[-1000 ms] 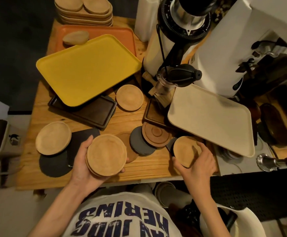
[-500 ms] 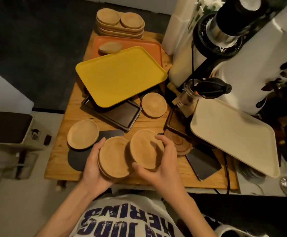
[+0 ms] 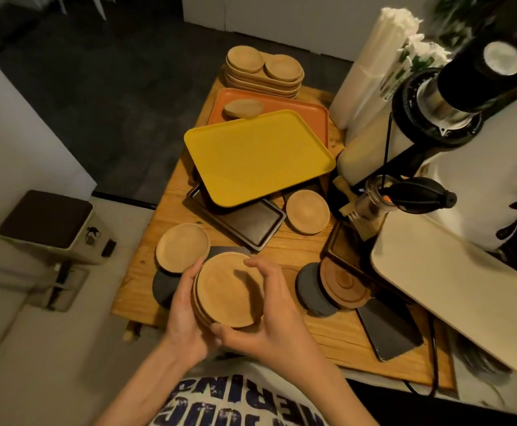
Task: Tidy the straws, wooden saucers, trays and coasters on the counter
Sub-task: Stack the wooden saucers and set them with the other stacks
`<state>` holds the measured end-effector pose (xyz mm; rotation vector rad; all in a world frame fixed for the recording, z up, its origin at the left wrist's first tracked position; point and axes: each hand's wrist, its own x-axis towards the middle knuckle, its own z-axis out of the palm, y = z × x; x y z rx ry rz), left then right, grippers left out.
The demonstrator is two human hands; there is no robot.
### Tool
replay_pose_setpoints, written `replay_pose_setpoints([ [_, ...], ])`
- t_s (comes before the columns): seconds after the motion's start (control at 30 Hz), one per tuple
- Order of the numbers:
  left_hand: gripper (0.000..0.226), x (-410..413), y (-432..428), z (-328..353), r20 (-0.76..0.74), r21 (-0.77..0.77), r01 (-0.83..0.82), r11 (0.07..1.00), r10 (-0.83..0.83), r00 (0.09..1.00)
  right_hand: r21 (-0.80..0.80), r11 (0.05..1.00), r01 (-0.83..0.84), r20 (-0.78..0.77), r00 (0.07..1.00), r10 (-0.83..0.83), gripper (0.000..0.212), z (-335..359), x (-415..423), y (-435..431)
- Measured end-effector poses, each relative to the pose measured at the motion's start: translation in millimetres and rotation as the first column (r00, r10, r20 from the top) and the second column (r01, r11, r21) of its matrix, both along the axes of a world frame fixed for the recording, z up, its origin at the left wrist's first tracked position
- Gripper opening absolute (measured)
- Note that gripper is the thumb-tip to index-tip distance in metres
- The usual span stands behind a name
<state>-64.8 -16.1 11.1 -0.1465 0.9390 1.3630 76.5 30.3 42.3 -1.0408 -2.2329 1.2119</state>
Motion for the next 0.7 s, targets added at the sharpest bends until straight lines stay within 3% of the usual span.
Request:
replay_pose_setpoints([
  [0.43, 0.052, 2, -2, -2, 0.086, 0.071, 0.030, 0.997, -0.036, 0.996, -0.063, 0.996, -0.057, 0.033, 0.998, 0.060, 0.119, -3, 2, 3],
  [0.7, 0.057, -3, -1, 2, 0.048, 0.087, 0.043, 0.995, -0.047, 0.998, -0.102, 0.985, -0.140, 0.084, 0.985, 0.149, 0.129, 3, -5, 22],
])
